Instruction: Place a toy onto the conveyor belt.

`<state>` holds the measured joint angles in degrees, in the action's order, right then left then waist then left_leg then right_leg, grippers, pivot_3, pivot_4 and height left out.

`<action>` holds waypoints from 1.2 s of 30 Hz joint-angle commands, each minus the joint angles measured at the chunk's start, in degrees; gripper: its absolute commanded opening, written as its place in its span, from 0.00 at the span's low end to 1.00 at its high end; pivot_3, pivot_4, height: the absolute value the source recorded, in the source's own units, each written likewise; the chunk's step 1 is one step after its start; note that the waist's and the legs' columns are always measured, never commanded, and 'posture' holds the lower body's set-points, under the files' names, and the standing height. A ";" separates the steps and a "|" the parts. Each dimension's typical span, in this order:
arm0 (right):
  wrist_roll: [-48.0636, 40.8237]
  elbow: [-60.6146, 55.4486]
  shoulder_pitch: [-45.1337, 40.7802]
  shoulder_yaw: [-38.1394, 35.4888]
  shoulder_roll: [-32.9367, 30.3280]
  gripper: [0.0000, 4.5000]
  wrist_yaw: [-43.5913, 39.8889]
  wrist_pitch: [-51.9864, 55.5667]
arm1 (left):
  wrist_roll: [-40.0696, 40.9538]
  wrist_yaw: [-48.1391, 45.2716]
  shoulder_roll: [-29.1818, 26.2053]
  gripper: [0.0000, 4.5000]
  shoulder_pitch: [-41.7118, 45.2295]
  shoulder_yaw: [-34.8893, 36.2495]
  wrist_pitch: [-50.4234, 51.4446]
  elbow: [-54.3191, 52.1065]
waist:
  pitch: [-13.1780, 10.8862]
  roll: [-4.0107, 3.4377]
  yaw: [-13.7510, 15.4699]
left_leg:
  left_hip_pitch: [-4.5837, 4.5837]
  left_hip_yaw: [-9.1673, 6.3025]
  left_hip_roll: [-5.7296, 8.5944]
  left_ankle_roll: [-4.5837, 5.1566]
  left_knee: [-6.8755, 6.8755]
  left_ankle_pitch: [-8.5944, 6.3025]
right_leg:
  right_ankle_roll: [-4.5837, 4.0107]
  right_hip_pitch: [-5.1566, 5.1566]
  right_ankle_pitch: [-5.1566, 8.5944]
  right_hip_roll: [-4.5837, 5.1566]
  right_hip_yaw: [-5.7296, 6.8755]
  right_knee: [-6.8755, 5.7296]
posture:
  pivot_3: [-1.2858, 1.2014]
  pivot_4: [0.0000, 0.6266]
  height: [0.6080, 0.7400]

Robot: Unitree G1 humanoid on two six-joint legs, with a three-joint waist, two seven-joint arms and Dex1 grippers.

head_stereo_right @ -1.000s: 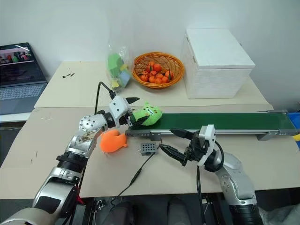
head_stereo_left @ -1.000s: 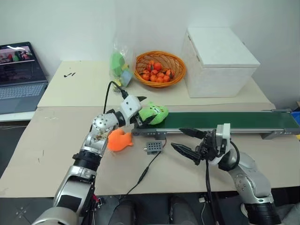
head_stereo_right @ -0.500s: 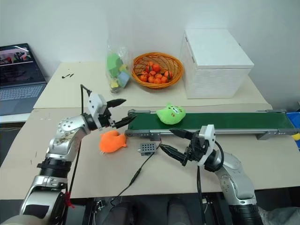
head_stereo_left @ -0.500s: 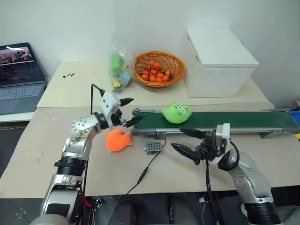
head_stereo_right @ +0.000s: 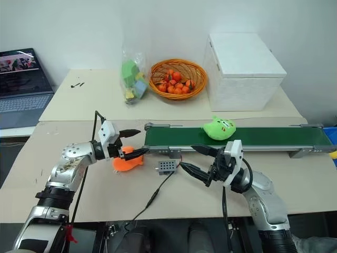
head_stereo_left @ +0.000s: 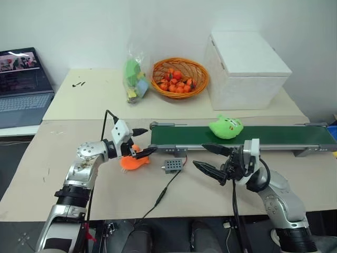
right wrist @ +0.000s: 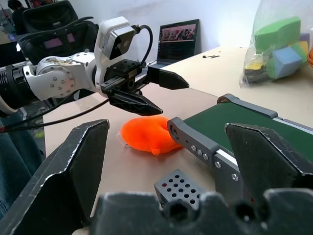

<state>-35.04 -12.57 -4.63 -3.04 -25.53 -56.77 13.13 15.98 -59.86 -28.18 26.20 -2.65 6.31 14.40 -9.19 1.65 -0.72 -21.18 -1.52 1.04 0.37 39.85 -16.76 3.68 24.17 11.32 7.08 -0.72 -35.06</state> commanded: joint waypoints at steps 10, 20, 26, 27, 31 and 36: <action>-1.33 -0.57 -1.08 -1.74 -0.73 1.00 -0.56 -0.23 | 4.26 -3.67 0.58 0.99 0.30 -0.57 5.59 -5.50 | 0.00 0.00 -0.01 | -0.01 -0.02 0.00 0.00 0.00 0.00 | 0.00 0.00 0.00 0.00 0.00 -0.01 | 0.52 0.24 0.90; -1.33 -0.90 -0.68 -1.93 -0.91 1.00 -0.40 -0.39 | 4.11 -4.50 0.48 0.99 1.47 -0.94 6.54 -6.21 | 0.00 0.00 -0.04 | 0.01 -0.01 0.00 0.00 0.00 0.00 | 0.00 0.00 0.00 0.00 -0.01 0.00 | 0.52 0.24 0.90; -1.42 -1.20 -0.32 -2.14 -1.08 1.00 -0.35 -0.33 | 3.02 -4.59 0.71 0.99 2.95 -1.94 5.53 -6.91 | 0.00 0.00 -0.02 | 0.00 0.00 0.00 0.00 0.00 0.00 | 0.00 0.00 0.00 0.00 0.00 0.00 | 0.52 0.24 0.90; -1.39 -1.20 -0.31 -2.16 -1.08 1.00 -0.30 -0.35 | 3.00 -4.55 0.75 0.99 3.06 -2.03 5.50 -7.13 | 0.00 0.00 -0.02 | 0.00 0.00 0.00 0.00 0.00 0.00 | 0.00 0.00 0.00 0.00 0.00 0.00 | 0.52 0.24 0.90; -1.28 -1.10 -0.36 -2.25 -1.09 1.00 -0.25 -0.51 | 2.36 -4.69 0.42 0.99 3.28 -2.85 4.76 -7.37 | 0.00 0.00 -0.11 | 0.00 0.00 0.00 0.00 0.00 0.00 | 0.00 0.00 0.00 0.00 -0.02 0.00 | 0.52 0.24 0.90; -1.17 -1.11 -0.41 -2.23 -1.00 1.00 -0.15 -0.54 | 2.34 -4.85 0.67 0.99 4.09 -3.01 4.39 -7.58 | 0.00 0.00 -0.05 | 0.00 0.00 0.00 0.00 0.00 0.00 | 0.00 0.00 0.00 0.00 -0.02 0.00 | 0.52 0.24 0.90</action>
<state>-35.06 -11.90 -4.99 -3.70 -26.19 -56.88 13.13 18.20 -64.30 -27.38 28.95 -5.85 12.37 9.18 -9.19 1.66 -0.77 -21.18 -1.52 1.04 0.37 39.85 -16.76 3.68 24.17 11.32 7.08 -0.74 -35.06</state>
